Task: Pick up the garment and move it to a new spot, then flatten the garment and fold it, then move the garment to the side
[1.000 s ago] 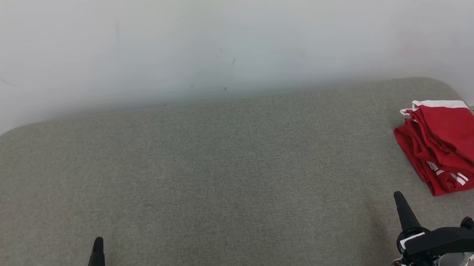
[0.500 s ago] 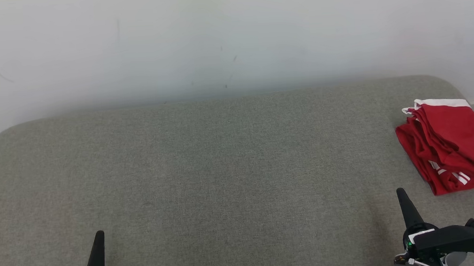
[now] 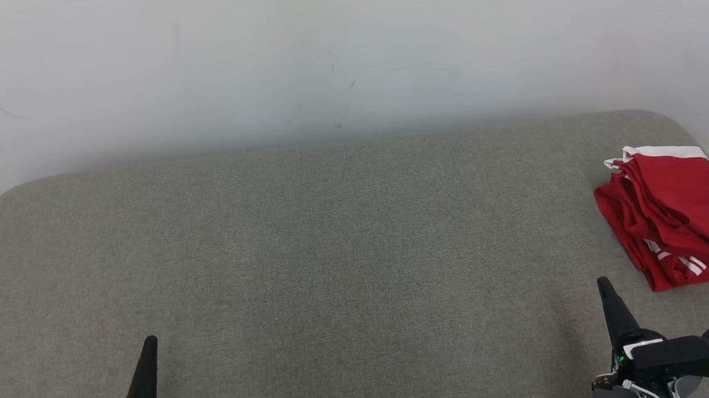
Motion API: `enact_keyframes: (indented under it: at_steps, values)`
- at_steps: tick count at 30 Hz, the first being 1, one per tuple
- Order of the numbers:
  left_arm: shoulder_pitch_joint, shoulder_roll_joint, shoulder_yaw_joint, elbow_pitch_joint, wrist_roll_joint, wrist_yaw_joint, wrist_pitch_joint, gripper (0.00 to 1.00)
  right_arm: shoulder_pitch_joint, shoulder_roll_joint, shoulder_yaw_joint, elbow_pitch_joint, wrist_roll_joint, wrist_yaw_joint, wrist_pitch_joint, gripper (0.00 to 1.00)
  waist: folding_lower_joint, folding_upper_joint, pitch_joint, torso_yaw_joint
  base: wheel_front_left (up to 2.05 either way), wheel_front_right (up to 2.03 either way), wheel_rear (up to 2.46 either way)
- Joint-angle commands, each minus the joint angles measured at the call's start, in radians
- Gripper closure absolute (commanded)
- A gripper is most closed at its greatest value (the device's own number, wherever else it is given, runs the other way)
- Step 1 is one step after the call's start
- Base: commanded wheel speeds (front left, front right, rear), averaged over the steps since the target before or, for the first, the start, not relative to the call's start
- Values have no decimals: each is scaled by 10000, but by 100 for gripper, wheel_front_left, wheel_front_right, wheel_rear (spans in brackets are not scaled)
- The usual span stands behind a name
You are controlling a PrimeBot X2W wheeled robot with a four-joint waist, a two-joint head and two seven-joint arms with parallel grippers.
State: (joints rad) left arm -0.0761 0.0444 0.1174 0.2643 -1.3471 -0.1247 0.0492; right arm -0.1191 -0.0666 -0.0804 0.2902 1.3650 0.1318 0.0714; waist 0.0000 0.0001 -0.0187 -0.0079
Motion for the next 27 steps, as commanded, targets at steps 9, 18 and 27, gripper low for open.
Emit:
enact_keyframes:
  at_steps: [9, 18, 27]
  values:
    - [-265, 70, 1, -117, -849, -82, 227, 100, 32, 72, -139, -197, 793, -16, 165, 100, 0, -1, 52, 21, 0, 0, 0]
    - [-326, 76, -7, -138, -1552, -70, 406, 100, 55, 110, -232, -299, 1435, -18, 273, 100, 0, -1, 103, 42, 0, 0, 0]
    - [-405, 81, -12, -152, -2204, -65, 569, 100, 78, 149, -315, -376, 2035, -19, 383, 100, 0, -1, 154, 62, 0, 0, 0]
